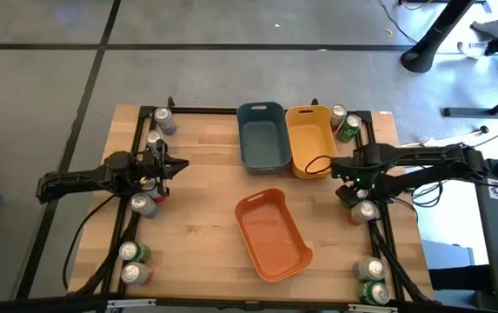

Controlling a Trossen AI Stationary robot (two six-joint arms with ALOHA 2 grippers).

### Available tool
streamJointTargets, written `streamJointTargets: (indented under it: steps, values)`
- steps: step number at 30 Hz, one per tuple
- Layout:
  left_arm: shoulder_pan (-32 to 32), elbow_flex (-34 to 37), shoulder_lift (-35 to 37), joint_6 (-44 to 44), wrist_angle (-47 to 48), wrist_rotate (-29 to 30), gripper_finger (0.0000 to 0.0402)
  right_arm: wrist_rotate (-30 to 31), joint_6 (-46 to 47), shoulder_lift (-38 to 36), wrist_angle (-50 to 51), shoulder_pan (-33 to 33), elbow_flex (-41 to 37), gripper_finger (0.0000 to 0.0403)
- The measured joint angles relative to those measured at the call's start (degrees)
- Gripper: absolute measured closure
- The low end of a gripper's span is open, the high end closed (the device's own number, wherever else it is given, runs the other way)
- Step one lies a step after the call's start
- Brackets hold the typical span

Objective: Sort soda cans
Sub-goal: Put the green soda can into the yellow bin

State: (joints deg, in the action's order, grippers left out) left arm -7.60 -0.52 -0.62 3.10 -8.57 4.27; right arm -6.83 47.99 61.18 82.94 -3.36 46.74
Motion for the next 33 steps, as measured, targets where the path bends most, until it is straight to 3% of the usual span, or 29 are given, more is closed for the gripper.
streamJointTargets:
  steps: [11,18,21,27,33]
  values:
    - [0.0,0.0,0.0,1.2,0.1,0.0,0.0373,-2.6,-1.8,6.6,0.4,0.0,0.2,0.0069]
    - [0.0,0.0,0.0,2.8,0.2,0.0,0.0373,-3.5,-2.0,6.9,1.2,0.0,0.4,0.0121]
    - [0.0,0.0,0.0,3.6,0.2,0.0,0.0373,-2.5,-1.9,7.0,0.9,0.0,1.3,0.0122]
    - [0.0,0.0,0.0,5.6,0.1,0.0,0.0373,-0.8,-1.9,7.0,0.8,0.0,6.1,0.0122]
    - [0.0,0.0,0.0,6.0,0.2,0.0,0.0373,-3.0,-1.9,7.0,1.2,0.0,14.5,0.0122]
